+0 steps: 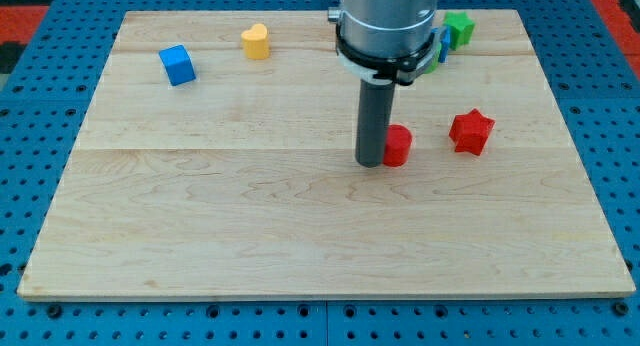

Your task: Move your arm to the centre of the board

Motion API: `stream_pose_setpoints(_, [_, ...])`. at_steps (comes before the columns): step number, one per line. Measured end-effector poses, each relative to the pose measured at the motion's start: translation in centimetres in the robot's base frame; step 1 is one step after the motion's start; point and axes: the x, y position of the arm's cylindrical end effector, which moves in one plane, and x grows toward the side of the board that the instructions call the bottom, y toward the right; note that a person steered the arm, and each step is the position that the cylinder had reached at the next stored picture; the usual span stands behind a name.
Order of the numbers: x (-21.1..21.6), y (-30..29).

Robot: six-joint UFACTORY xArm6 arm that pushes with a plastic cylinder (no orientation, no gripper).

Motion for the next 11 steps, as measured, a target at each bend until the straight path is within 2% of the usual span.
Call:
stream_pose_setpoints(2, [0.2, 1.7])
stream_pose_setpoints(4, [1.1, -3.8])
stream_pose_setpoints(7, [0.0, -5.6])
stream_pose_setpoints(9, [-7.4, -4.4])
stream_pose_setpoints(11, [-12.2, -6.3])
